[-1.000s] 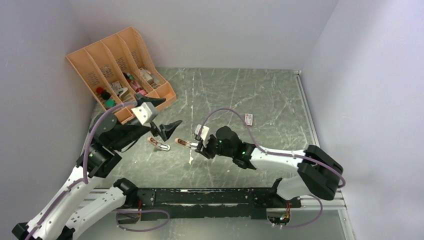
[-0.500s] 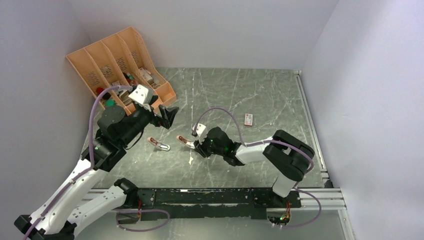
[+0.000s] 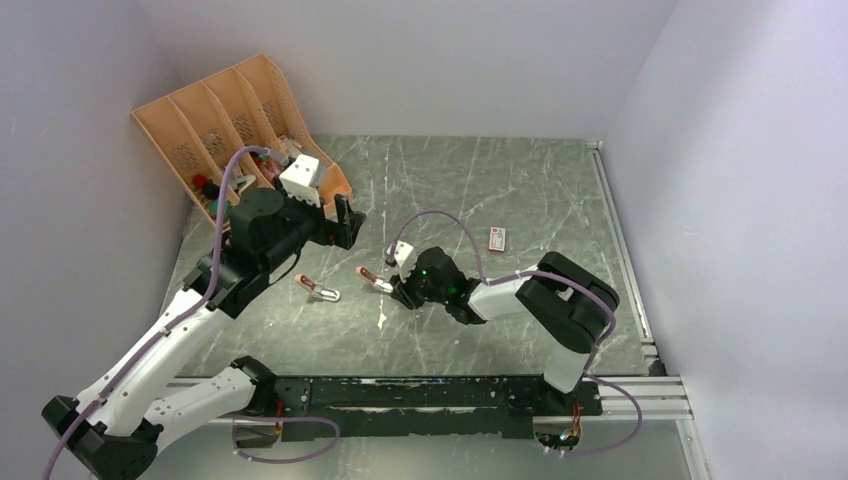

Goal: Load the staples into the stapler
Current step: Place the stapler at the center of the board, then pick up the staple box from the center of the board, then place the staple box at the center of the board.

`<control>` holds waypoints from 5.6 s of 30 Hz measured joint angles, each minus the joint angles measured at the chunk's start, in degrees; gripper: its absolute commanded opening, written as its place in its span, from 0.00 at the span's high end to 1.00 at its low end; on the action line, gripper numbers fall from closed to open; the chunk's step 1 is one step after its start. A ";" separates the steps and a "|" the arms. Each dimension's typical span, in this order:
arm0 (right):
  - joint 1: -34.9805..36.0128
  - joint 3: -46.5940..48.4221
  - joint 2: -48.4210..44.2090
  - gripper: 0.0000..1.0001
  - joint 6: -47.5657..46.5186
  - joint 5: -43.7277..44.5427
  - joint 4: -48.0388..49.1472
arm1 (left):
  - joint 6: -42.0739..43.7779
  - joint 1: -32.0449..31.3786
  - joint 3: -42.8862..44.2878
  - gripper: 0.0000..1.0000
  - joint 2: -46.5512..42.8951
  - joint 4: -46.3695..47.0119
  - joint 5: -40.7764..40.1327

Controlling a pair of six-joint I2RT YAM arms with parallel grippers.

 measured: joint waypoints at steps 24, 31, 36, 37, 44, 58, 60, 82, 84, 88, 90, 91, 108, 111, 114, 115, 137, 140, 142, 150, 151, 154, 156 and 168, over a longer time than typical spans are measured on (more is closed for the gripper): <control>-1.84 -2.97 -12.59 0.32 1.86 -2.25 -1.01 | -3.91 0.00 -2.49 0.01 -4.33 0.42 -3.63; -2.27 -4.76 -32.52 0.31 4.39 0.33 -2.93 | 0.92 0.00 0.00 0.01 -4.46 0.96 3.65; -2.40 -9.81 -44.96 0.30 3.91 2.05 -5.55 | 8.59 0.07 -2.93 0.01 -7.19 2.47 16.79; -2.40 -10.23 -46.64 0.30 3.34 1.75 -6.49 | 10.80 0.07 -3.39 0.01 -7.37 2.43 20.31; -2.40 -9.75 -58.84 0.31 -1.29 -5.33 -14.49 | 26.05 0.04 -6.14 0.01 -6.84 2.95 43.93; -18.47 10.99 -38.69 0.31 14.62 20.24 -34.82 | 21.44 0.85 -6.58 0.01 4.07 6.10 31.43; -22.64 13.14 -33.27 0.31 18.45 22.67 -37.35 | 19.89 1.42 -5.22 0.01 6.58 5.84 27.08; -33.99 16.20 -2.23 0.31 29.88 26.12 -37.18 | 11.76 10.47 -3.74 0.01 10.75 9.66 7.96; -34.07 16.22 -1.29 0.31 29.86 25.97 -36.48 | 11.56 11.08 -3.74 0.01 11.23 9.70 8.00; -34.27 16.24 -0.09 0.36 29.68 25.07 -35.65 | 11.15 12.59 -3.74 0.01 12.41 9.73 8.17; -34.32 16.28 0.20 0.39 29.53 24.76 -35.36 | 10.93 13.16 -3.74 0.01 12.70 9.73 8.35; -34.34 16.37 0.33 0.40 29.53 24.61 -35.26 | 10.80 13.46 -3.74 0.01 12.85 9.73 8.50; -34.18 16.85 1.01 0.59 23.76 22.88 -35.60 | 10.97 14.40 -3.74 0.01 13.22 9.73 9.62; -33.86 17.40 1.03 0.59 22.14 21.62 -36.57 | 11.04 14.45 -3.74 0.01 13.22 9.75 9.62; -32.85 17.90 1.25 0.59 19.82 19.82 -37.13 | 11.19 14.56 -3.74 0.01 13.22 9.75 9.62; -32.35 18.12 1.27 0.59 18.86 19.02 -37.27 | 11.19 14.58 -3.74 0.01 13.22 9.75 9.62; -14.80 17.97 -1.40 0.59 -3.04 -2.36 -45.64 | 11.41 15.37 -3.74 0.01 12.76 9.75 9.62; -12.70 17.20 -2.54 0.59 -4.76 -3.63 -47.74 | 11.43 15.43 -3.74 0.01 12.61 9.75 9.57; -11.13 16.17 -3.76 0.59 -5.35 -4.13 -48.78 | 11.45 15.47 -3.74 0.01 12.57 9.75 9.57; -6.99 11.17 -10.36 0.59 -6.62 -7.04 -52.09 | 11.50 15.69 -3.76 0.01 11.50 9.66 8.94; -6.58 10.80 -11.15 0.59 -6.86 -7.45 -52.26 | 11.32 15.72 -3.78 0.01 10.99 9.68 8.81; -5.55 10.10 -13.09 0.59 -7.48 -8.79 -51.84 | 10.05 15.74 -4.22 0.01 9.14 9.68 8.44; -4.81 9.38 -14.25 0.59 -7.74 -9.84 -50.12 | 8.66 15.74 -4.74 0.01 7.74 9.70 8.26; 2.73 8.46 -14.19 0.57 -14.19 -11.50 -44.81 | -1.05 15.76 -10.86 0.01 -0.98 7.32 8.07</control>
